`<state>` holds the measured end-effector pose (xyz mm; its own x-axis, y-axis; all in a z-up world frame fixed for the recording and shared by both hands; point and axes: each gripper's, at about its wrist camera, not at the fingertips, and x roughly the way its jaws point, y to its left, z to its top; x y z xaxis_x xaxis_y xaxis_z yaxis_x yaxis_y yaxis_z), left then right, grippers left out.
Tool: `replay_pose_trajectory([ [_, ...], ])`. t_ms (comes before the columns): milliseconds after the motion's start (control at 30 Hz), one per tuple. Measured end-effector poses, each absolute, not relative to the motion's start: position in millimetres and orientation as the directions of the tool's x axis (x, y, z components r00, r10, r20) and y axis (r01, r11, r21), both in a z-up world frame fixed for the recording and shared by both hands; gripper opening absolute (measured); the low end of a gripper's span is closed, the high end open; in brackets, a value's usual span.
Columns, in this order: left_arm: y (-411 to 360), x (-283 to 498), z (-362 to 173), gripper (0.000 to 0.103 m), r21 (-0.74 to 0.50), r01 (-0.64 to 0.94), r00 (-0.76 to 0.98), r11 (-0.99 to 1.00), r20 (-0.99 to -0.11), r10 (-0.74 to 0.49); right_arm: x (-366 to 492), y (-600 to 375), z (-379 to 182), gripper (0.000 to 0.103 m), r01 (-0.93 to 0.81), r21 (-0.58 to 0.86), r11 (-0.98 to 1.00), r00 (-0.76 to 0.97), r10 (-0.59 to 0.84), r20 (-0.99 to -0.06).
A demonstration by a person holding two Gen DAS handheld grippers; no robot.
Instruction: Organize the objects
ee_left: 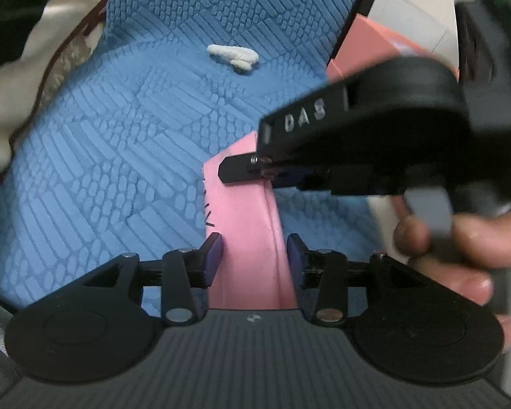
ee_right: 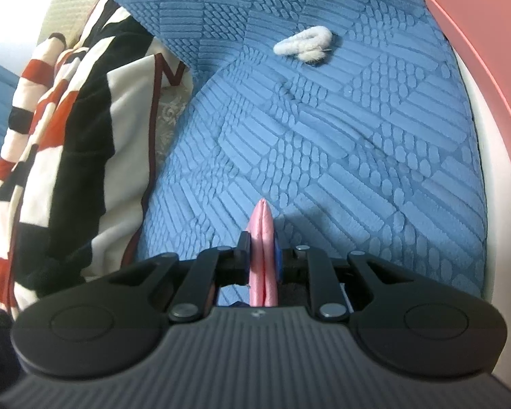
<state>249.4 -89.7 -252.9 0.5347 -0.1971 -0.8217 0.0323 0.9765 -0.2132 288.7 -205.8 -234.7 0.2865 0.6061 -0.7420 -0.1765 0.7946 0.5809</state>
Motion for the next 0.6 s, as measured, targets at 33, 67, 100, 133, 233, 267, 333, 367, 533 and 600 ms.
replay_pose_trajectory([
  [33,-90.7,248.7,-254.7,0.048,-0.2,0.033,0.536,0.979,-0.823,-0.186,288.1,-205.6,-234.3,0.017,-0.177,0.583,0.793,0.285,0.609,-0.74],
  [67,-90.6,248.0,-255.6,0.047,-0.198,0.029,0.539,0.98,-0.822,-0.182,287.9,-205.5,-234.2,0.017,-0.177,0.586,0.791,0.285,0.611,-0.739],
  [100,-90.0,247.3,-256.3,0.046,-0.2,0.026,0.541,0.98,-0.821,-0.182,288.0,-205.3,-234.4,0.017,-0.177,0.585,0.791,0.284,0.611,-0.739],
  [133,-89.1,246.6,-256.9,0.044,-0.198,0.025,0.543,0.98,-0.82,-0.18,288.4,-205.3,-235.1,0.018,-0.176,0.585,0.792,0.284,0.61,-0.74],
  [233,-85.2,246.2,-257.3,0.035,-0.208,0.016,0.55,0.978,-0.815,-0.182,289.8,-207.1,-236.7,0.022,-0.166,0.595,0.786,0.284,0.616,-0.735],
  [267,-83.6,245.9,-257.4,0.032,-0.214,0.012,0.552,0.977,-0.813,-0.184,290.4,-207.8,-236.9,0.023,-0.161,0.601,0.782,0.287,0.62,-0.73],
  [333,-79.6,245.0,-257.2,0.025,-0.225,0.004,0.556,0.974,-0.809,-0.19,292.0,-209.9,-236.8,0.031,-0.157,0.624,0.765,0.291,0.64,-0.711],
  [367,-77.4,244.9,-256.9,0.017,-0.23,-0.002,0.558,0.973,-0.808,-0.19,292.9,-210.7,-237.0,0.034,-0.156,0.635,0.757,0.293,0.649,-0.702],
  [533,-60.5,242.1,-259.1,0.014,-0.324,-0.036,0.557,0.945,-0.792,-0.251,296.4,-211.8,-241.3,0.054,-0.142,0.672,0.727,0.289,0.68,-0.674],
  [600,-56.2,239.6,-255.3,0.014,-0.349,-0.036,0.565,0.937,-0.78,-0.268,297.1,-210.6,-243.1,0.054,-0.142,0.685,0.714,0.277,0.693,-0.665],
])
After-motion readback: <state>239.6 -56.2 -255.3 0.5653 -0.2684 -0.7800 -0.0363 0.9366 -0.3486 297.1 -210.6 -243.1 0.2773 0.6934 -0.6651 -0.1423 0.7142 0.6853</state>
